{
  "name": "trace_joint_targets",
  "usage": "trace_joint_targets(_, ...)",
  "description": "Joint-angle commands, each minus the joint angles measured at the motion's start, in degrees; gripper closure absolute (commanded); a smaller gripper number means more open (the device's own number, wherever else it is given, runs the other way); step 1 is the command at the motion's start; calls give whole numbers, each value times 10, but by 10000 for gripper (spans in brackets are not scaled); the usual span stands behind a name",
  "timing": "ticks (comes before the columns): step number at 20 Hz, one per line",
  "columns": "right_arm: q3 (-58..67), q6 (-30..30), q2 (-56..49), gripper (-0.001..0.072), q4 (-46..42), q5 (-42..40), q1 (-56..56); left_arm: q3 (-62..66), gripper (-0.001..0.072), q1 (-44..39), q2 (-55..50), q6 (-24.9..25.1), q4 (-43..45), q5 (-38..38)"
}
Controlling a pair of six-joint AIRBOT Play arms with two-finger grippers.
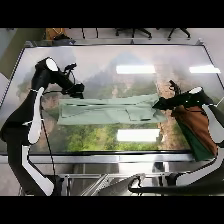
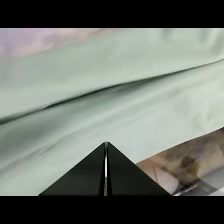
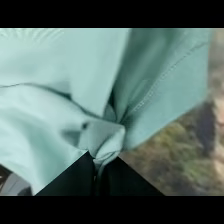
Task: Fold the shirts.
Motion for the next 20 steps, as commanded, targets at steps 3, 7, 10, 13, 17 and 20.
trace_joint_targets(3, 83, 18, 85, 696, 14, 68, 7, -7, 694, -118, -51, -3, -71, 159)
trace_joint_targets(7, 152, 58, 152, 696, 16, 144, 7, 38, 694, -218, -141, -31, -72, 214)
trace_joint_targets(10, 182, 70, 183, 695, 31, 175, 7, 83, 694, -262, -196, -41, -131, 238)
trace_joint_targets(13, 184, 84, 192, 695, 39, 186, 7, 56, 694, -266, -203, -41, -247, 288)
trace_joint_targets(17, 184, 89, 180, 695, 40, 185, 7, 50, 694, -206, -139, 49, -418, 187)
trace_joint_targets(20, 184, 92, 177, 695, 52, 180, 38, 50, 695, -123, -23, 93, -523, 84)
